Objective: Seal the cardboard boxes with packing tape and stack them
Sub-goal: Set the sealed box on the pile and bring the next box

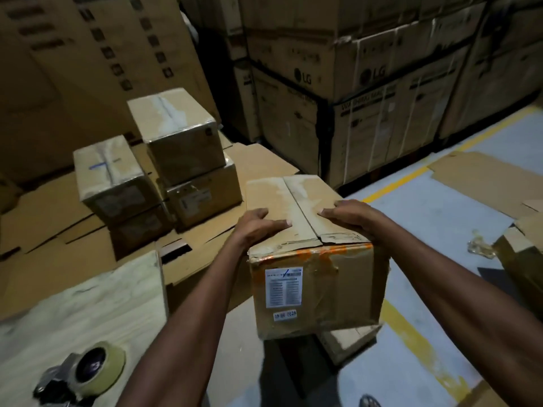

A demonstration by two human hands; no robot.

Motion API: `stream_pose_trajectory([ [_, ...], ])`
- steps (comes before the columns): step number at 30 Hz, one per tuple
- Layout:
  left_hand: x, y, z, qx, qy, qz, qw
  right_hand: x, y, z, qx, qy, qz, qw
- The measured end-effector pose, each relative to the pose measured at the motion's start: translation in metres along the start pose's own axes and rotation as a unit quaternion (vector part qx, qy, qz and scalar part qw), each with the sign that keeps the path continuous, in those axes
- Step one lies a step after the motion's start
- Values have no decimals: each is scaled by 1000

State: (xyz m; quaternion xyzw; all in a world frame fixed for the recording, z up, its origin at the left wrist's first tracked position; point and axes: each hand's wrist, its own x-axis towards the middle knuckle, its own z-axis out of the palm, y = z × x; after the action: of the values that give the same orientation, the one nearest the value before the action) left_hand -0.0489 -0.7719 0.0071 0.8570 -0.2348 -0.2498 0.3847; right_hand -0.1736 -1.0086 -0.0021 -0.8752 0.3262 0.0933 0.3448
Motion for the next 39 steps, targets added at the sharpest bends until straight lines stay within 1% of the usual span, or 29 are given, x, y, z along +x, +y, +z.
stream_pose_trajectory([
  [2, -30, -4, -32, -16, 12, 24, 1000, -35, -34, 4, -38, 37, -24, 998],
  [6, -74, -14, -90, -56, 53, 55, 996, -84, -89, 18, -40, 93, -55, 993],
  [12, -130, -46, -156, -46, 98, 125, 986, -129, -145, 57, -16, 178, -95, 979],
  [15, -157, -72, -179, -44, 136, 136, 980, -151, -173, 80, -15, 203, -117, 972],
  [19, -194, -113, -216, -46, 187, 129, 973, -181, -223, 118, -19, 219, -149, 964],
  [25, -268, -186, -286, -106, 211, 119, 964, -228, -300, 190, -21, 211, -182, 960],
  [30, -356, -242, -345, -92, 254, 104, 957, -284, -370, 258, -3, 183, -236, 954],
  [34, -422, -291, -390, -75, 291, 71, 951, -320, -428, 314, -15, 143, -270, 952],
  [39, -486, -354, -446, -73, 325, 40, 942, -350, -501, 386, -37, 87, -286, 954],
])
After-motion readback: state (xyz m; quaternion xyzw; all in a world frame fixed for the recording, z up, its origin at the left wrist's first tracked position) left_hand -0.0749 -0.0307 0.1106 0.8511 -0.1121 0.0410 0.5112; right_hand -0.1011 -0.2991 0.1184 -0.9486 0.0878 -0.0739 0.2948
